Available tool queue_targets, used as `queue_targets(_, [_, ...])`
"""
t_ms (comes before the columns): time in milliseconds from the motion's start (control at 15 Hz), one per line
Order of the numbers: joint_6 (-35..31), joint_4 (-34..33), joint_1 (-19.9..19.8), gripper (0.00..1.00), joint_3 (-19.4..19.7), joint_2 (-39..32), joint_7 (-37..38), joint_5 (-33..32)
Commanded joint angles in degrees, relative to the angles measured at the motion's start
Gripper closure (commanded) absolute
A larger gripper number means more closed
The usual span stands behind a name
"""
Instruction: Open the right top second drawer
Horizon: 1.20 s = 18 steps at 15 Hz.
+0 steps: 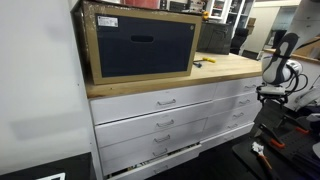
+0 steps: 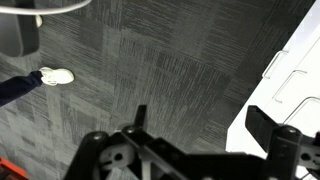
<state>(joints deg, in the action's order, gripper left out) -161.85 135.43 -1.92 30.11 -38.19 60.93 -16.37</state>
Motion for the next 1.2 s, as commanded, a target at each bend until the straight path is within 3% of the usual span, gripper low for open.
queue_targets(0, [-1.3, -7.4, -1.0, 0.00, -1.3, -6.3, -3.9, 5.8])
queue_targets(400, [-4.2, -19.5, -1.9, 0.00, -0.5, -16.5, -8.7, 11.1])
queue_targets(667, [-12.7, -22.1, -1.9, 0.00, 0.5, -20.9, -13.6, 14.1])
queue_targets(867, [-9.1, -21.2, -6.5, 0.00, -4.5, -18.4, -24.7, 15.0])
queue_targets(933, [-11.1, -21.6, -2.3, 0.00, -0.9, -21.0, -20.9, 18.4])
queue_targets(1133, [-10.9, -21.6, -4.9, 0.00, -3.2, -20.8, -25.8, 18.8])
